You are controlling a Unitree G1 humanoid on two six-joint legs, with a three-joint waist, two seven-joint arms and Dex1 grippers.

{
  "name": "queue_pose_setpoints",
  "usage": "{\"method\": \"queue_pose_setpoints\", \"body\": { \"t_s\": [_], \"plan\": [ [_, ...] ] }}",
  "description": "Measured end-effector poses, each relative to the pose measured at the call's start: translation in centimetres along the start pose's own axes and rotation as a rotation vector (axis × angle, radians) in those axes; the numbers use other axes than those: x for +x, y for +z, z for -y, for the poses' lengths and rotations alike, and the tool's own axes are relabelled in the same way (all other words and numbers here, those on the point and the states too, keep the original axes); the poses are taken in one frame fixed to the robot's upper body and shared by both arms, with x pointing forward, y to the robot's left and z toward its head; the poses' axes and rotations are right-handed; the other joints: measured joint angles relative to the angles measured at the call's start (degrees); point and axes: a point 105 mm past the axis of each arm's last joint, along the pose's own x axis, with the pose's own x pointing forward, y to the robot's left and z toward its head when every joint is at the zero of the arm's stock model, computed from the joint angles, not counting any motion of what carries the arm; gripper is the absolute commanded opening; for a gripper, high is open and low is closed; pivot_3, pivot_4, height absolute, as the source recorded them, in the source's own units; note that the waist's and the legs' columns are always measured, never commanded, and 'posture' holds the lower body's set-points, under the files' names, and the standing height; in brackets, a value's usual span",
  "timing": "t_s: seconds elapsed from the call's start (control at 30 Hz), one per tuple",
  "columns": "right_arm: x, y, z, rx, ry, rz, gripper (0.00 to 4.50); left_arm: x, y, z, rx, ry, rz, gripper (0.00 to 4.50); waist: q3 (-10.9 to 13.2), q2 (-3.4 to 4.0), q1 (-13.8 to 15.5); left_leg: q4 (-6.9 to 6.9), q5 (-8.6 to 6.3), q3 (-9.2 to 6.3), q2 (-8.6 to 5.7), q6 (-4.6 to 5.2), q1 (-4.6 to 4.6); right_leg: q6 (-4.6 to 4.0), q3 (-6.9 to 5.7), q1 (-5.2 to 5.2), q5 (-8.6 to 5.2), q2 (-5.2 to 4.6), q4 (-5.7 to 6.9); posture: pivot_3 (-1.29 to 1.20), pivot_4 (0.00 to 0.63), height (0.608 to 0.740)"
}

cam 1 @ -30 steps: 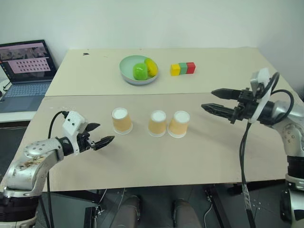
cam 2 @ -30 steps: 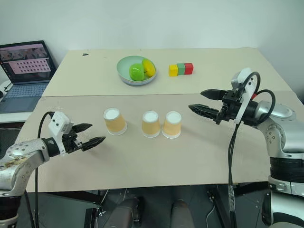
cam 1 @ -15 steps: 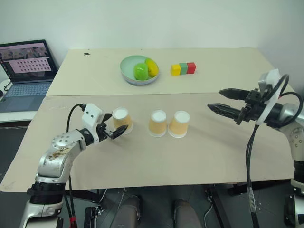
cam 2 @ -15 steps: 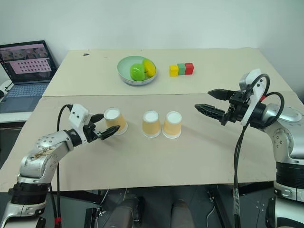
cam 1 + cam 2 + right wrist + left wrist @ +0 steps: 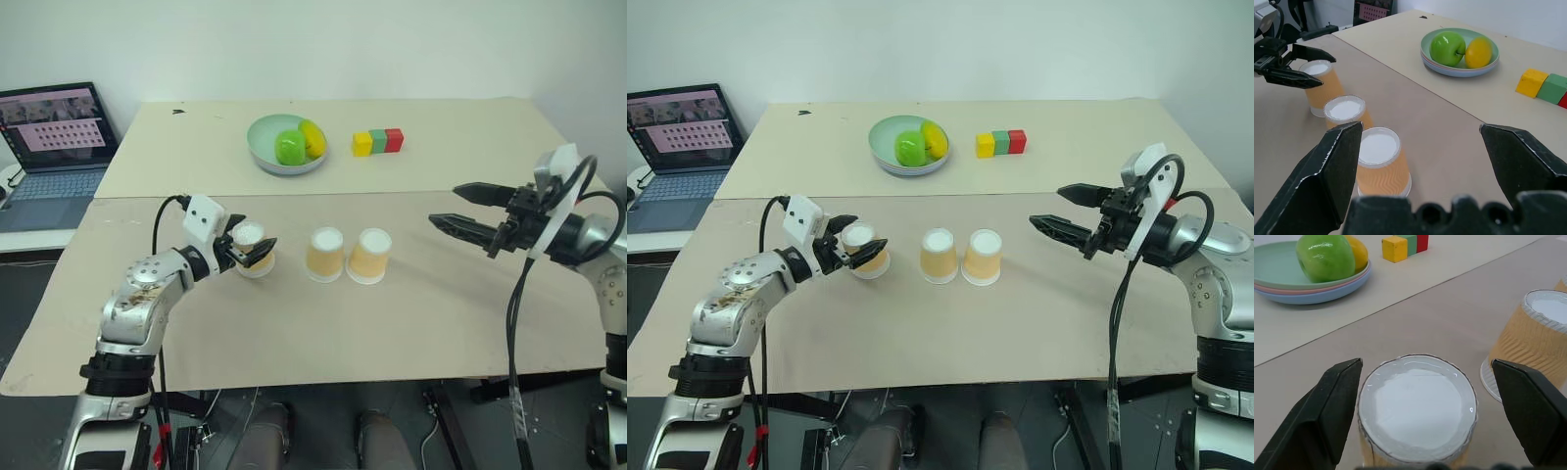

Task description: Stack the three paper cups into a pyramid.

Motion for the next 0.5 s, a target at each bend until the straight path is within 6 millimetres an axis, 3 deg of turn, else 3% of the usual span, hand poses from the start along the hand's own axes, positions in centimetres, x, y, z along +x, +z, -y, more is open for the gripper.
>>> {"method": "queue_pose_setpoints", "body": {
  "t_s": [0.1, 0.5],
  "plan": [
    [-0.02, 0.0, 0.07, -0.003, -0.003, 0.001, 4.5, 0.14, -0.06, 0.1, -0.008, 0.003, 0.003, 2.45, 0.0, 0.0, 0.0, 0.02, 0.0, 0.0, 0.0, 0.0, 0.0, 0.0, 0.0, 0.01, 0.0, 0.0, 0.0, 0.0, 0.15, 0.74],
    [-0.11, -0.3, 0.52, -0.006, -0.023, -0.009, 4.5, 0.41, 0.75, -0.35, 0.015, 0.029, 0.006, 2.45, 0.0, -0.01, 0.0, 0.05, 0.0, 0.0, -0.01, 0.0, 0.0, 0.01, 0.0, 0.01, 0.01, 0.01, 0.03, 0.0, 0.15, 0.74]
  ]
}}
